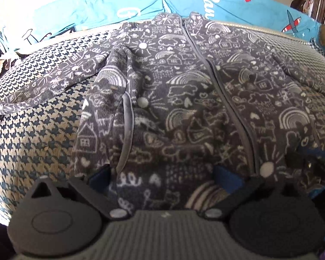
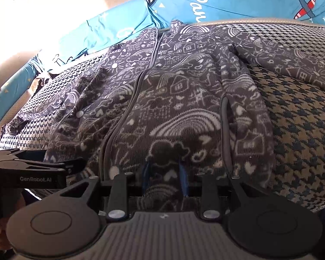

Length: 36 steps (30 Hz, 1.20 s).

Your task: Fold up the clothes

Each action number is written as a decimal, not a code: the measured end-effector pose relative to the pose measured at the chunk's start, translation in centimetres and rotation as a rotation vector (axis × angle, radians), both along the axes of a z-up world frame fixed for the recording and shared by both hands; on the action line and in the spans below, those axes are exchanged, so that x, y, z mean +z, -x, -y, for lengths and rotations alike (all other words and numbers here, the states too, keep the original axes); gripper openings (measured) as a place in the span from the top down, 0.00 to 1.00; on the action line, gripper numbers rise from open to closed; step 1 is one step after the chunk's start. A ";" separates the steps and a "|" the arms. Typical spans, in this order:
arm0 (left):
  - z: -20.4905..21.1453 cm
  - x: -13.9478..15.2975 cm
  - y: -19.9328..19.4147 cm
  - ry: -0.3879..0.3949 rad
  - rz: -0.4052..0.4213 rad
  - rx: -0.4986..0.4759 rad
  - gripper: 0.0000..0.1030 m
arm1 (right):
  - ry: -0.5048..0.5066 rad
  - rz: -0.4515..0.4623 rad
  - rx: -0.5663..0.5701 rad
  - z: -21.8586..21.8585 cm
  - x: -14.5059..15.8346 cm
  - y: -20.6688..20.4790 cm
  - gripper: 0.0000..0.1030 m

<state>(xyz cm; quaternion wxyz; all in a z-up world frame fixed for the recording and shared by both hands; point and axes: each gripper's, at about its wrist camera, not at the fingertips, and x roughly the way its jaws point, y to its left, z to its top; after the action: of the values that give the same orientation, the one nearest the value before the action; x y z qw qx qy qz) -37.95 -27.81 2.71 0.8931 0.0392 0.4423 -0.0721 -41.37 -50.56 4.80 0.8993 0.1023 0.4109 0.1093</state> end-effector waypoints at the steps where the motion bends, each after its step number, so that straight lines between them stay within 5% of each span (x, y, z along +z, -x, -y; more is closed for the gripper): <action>1: 0.0 0.2 0.0 0.007 0.007 0.001 0.00 | -0.003 0.000 0.001 0.1 0.1 0.0 0.71; 17: 1.3 2.0 -1.9 0.101 0.030 -0.005 0.00 | -0.064 0.093 -0.017 1.5 3.1 0.0 0.71; 36: -2.0 1.7 -1.1 0.063 -0.014 0.134 0.00 | -0.117 0.090 -0.039 4.5 4.3 -4.6 0.68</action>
<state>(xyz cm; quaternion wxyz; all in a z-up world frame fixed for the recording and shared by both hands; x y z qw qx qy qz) -36.86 -25.81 4.43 0.8936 -0.0192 0.4477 -0.0266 -36.77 -55.06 9.11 0.9113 0.1578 0.3609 0.1202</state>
